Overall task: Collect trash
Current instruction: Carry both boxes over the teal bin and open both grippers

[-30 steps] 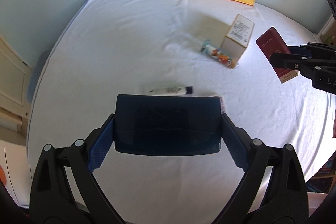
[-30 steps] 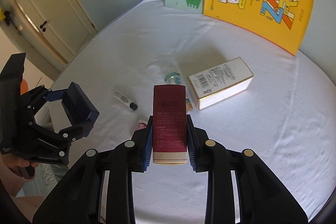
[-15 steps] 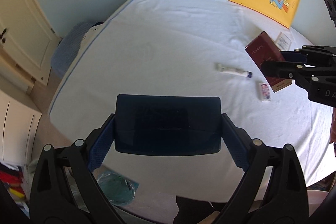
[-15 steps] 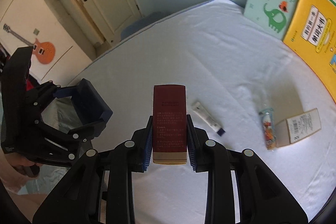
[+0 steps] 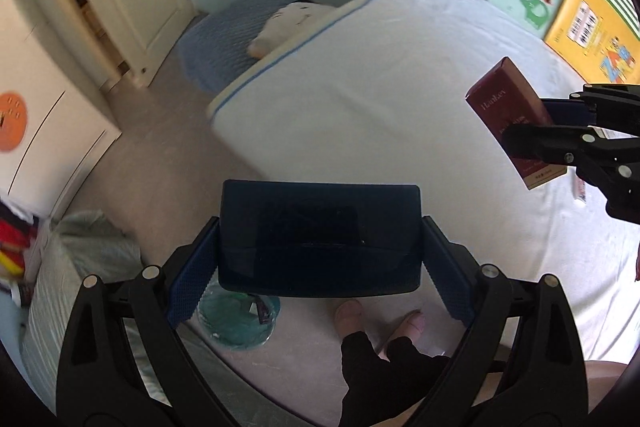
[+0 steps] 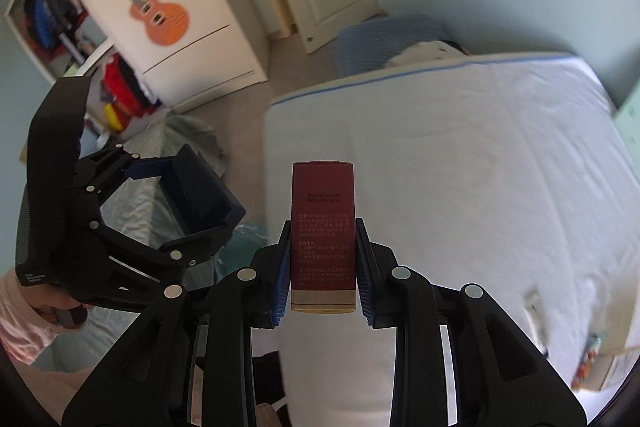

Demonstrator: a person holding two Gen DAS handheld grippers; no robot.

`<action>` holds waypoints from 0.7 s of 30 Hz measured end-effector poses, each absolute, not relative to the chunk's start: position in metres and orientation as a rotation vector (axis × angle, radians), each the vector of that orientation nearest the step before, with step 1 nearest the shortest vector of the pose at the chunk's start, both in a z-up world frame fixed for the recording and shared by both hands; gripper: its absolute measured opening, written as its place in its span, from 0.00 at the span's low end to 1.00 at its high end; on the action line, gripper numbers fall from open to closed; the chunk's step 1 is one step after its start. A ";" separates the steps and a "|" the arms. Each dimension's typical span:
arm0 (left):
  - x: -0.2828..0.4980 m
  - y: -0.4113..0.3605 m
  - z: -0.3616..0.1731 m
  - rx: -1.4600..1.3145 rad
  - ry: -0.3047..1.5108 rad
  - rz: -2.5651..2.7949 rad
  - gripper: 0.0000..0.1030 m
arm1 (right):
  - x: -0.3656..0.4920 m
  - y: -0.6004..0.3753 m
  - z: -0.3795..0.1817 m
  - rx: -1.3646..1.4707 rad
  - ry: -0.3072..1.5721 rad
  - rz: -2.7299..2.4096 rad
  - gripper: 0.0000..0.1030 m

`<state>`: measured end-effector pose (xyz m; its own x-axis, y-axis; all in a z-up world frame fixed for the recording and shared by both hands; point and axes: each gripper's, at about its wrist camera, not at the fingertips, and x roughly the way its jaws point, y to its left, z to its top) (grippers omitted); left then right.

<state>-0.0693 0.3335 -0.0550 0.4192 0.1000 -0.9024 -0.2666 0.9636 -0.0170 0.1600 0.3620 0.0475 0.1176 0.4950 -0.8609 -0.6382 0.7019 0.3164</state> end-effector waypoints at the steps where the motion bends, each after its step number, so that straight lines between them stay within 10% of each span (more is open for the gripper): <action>1: -0.074 0.340 -0.056 -0.178 1.118 0.248 0.89 | 0.159 0.372 0.047 -0.154 1.193 0.856 0.28; 21: -0.193 0.463 -0.081 -0.456 1.133 0.601 0.89 | 0.113 0.575 0.038 -0.397 1.183 1.314 0.28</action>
<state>-0.1929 0.4633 -0.0815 0.2967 0.2112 -0.9313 -0.6528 0.7567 -0.0364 0.1135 0.5755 0.0384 -0.1797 0.5268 -0.8308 -0.8812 0.2892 0.3740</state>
